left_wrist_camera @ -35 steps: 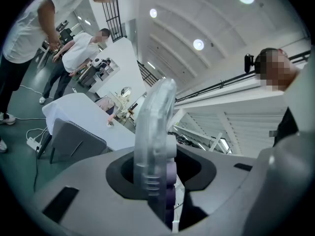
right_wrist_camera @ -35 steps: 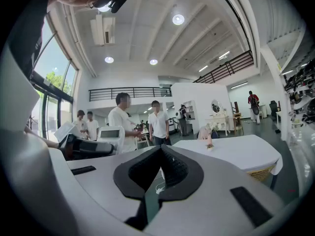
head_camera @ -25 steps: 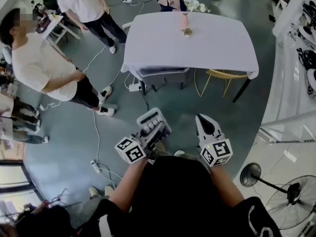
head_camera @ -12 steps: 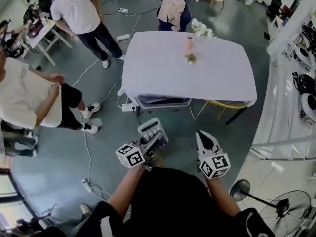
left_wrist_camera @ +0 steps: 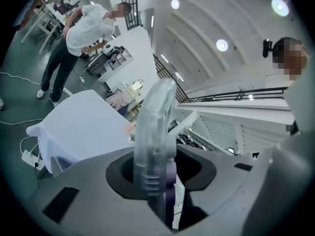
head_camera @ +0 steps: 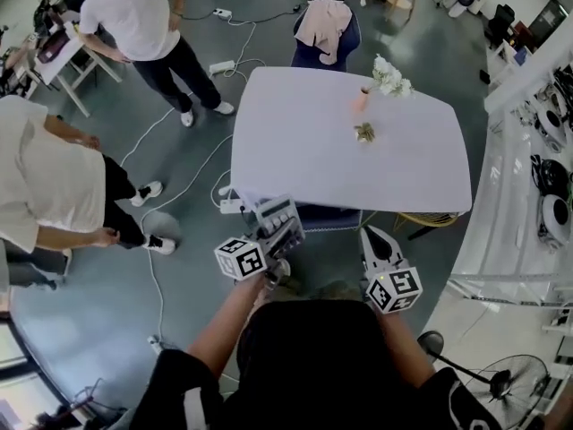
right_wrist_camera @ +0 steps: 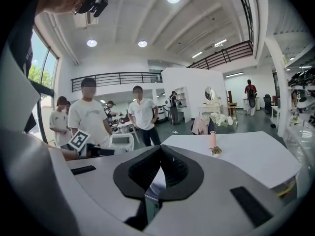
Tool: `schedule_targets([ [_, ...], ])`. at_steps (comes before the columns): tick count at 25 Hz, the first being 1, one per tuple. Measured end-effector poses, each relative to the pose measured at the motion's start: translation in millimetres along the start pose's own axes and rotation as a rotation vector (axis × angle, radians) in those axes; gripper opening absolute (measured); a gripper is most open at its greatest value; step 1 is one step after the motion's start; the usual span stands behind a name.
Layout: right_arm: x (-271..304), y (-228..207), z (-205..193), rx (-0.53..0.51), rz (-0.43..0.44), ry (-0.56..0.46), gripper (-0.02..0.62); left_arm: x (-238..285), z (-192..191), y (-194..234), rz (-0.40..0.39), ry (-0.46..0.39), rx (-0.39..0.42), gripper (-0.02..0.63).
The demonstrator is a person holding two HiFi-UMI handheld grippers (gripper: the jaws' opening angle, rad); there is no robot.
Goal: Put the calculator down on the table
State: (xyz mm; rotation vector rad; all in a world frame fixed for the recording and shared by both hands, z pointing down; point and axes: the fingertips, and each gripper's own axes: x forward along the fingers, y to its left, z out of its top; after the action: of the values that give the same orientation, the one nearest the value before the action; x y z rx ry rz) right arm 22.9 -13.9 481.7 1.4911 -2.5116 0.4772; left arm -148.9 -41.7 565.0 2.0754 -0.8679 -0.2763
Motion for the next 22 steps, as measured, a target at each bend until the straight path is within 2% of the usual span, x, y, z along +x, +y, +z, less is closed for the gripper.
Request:
schedule_targets([
  [10, 60.5, -13.8, 1.1, 0.010, 0.029, 0.068, -0.002, 63.9, 22.5, 74.7, 0.069, 0.045, -0.077, 0.135],
  [14, 93.7, -30.7, 2.9, 0.023, 0.066, 0.072, -0.002, 97.6, 26.3, 99.9, 0.107, 0.085, -0.115, 0.135],
  [22, 156.3, -90.0, 20.2, 0.048, 0.116, 0.090, -0.002, 177.3, 29.0, 163.2, 0.218, 0.203, -0.115, 0.135],
])
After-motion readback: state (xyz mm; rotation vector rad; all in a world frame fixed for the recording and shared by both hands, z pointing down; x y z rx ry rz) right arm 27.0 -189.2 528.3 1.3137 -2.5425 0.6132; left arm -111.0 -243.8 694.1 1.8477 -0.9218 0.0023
